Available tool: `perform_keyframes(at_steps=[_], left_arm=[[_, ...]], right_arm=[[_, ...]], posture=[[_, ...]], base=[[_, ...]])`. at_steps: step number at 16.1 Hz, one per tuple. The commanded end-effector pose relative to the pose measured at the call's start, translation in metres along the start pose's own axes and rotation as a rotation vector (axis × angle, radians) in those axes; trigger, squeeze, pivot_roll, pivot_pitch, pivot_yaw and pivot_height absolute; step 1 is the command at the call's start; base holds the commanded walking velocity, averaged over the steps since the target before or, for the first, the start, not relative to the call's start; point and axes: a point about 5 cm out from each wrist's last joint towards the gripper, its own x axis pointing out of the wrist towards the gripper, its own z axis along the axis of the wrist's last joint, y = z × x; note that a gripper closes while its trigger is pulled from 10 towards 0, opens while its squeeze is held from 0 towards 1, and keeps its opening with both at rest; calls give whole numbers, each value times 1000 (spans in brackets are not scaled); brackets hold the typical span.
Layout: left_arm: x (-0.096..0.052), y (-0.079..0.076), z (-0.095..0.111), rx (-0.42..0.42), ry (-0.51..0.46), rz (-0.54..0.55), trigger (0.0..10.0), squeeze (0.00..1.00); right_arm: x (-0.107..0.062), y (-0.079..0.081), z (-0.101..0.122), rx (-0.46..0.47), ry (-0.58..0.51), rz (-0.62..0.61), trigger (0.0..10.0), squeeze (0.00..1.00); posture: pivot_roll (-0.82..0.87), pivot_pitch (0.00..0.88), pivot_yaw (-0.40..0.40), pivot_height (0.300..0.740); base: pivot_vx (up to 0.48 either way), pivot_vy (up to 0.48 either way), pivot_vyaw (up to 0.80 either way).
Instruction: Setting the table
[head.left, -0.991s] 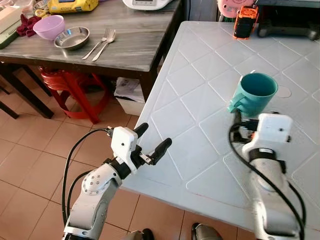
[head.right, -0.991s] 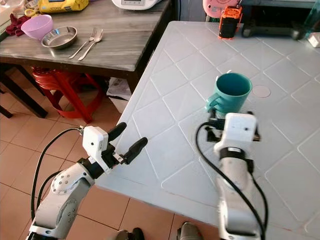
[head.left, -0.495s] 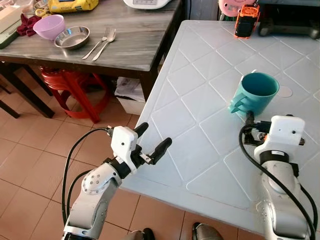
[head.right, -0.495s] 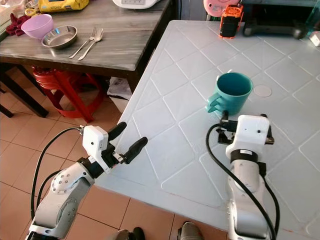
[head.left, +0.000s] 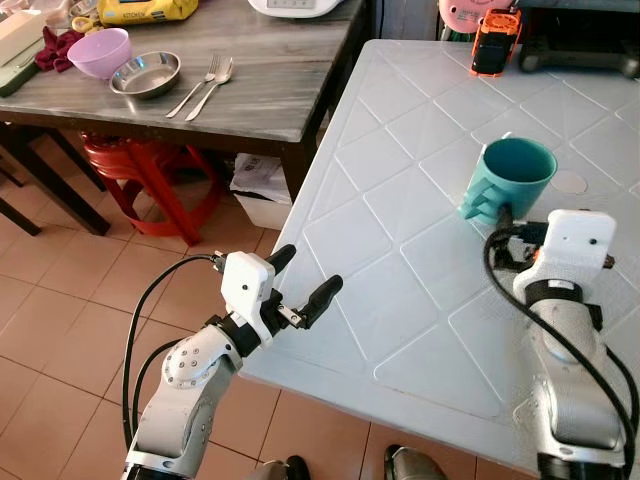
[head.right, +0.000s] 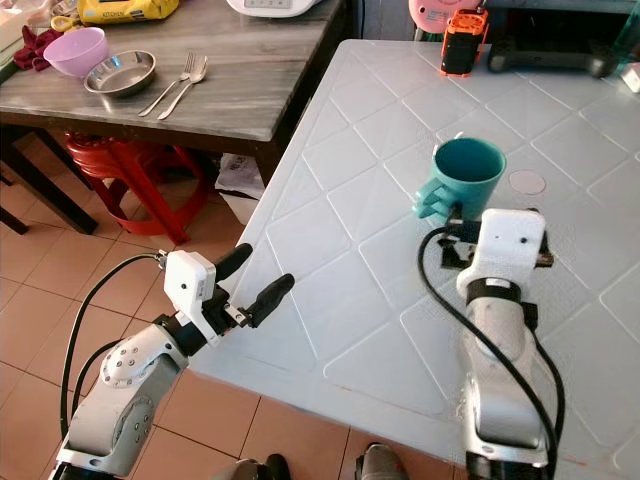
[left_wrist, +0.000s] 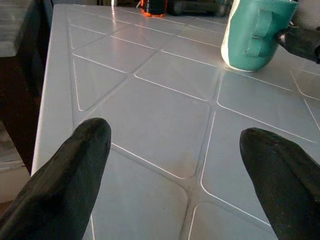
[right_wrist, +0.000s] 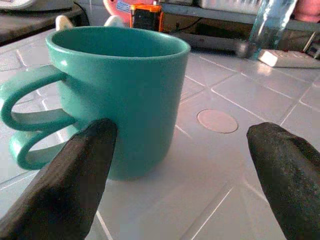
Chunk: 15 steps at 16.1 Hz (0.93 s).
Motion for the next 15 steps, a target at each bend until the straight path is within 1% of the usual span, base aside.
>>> perform_keyframes(at_steps=[1, 5, 8, 9, 10, 11, 12, 15], left_arm=[[-3, 1, 0, 9, 13, -3, 10000, 0], [-3, 1, -1, 10, 13, -4, 10000, 0], [-3, 1, -1, 10, 13, -3, 10000, 0], [-3, 1, 0, 11, 12, -2, 10000, 0], [-3, 1, 0, 12, 8, 1, 10000, 0], [-3, 2, 1, 13, 5, 5, 10000, 0], [-3, 2, 1, 14, 2, 9, 10000, 0], [-4, 2, 1, 13, 2, 9, 10000, 0]], right_arm=[[1, -4, 1, -7, -4, -21, 10000, 0], [0, -22, -3, -42, 11, -88, 10000, 0], [0, -28, -4, -49, 15, -107, 10000, 0], [-1, -26, -3, -47, 14, -99, 10000, 0], [-2, -20, -3, -42, 8, -79, 10000, 0], [-4, -12, -2, -33, 5, -53, 10000, 0], [-8, 1, -1, -19, 3, -19, 10000, 0], [-21, 25, -2, 9, 12, 50, 10000, 0]], posture=[[-152, 199, 135, 740], [-157, 202, 137, 740], [-158, 204, 137, 740], [-158, 203, 137, 740], [-156, 204, 135, 740], [-154, 203, 133, 740], [-154, 203, 133, 740], [-151, 204, 130, 740]], base=[[0, 0, 0], [0, 0, 0], [0, 0, 0], [0, 0, 0], [0, 0, 0], [0, 0, 0], [0, 0, 0], [0, 0, 0]])
